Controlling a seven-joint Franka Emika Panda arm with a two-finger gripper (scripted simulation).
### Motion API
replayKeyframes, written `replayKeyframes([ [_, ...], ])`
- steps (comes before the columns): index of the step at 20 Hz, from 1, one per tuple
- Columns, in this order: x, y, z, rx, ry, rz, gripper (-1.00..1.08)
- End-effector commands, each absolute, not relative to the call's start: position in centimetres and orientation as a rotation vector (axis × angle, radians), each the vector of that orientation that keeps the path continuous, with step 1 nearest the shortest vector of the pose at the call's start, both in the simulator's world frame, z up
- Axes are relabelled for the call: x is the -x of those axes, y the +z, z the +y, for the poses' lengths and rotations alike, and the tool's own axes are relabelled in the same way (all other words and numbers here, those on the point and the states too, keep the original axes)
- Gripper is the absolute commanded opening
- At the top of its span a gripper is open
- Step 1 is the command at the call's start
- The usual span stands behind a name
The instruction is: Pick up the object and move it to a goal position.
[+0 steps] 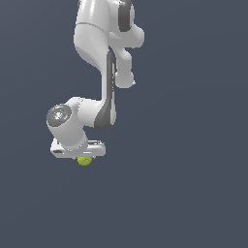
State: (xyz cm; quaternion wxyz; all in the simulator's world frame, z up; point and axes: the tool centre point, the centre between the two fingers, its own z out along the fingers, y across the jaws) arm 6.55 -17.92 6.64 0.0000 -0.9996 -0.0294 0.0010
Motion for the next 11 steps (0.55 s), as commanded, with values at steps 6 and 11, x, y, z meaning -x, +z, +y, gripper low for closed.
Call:
replayKeyframes([
  [6,-7.1,7.6,-22.0,3.140,0.001,-0.095,-1.00],
  [11,-7.2,7.7,-22.4,3.140,0.001,-0.095,-1.00],
])
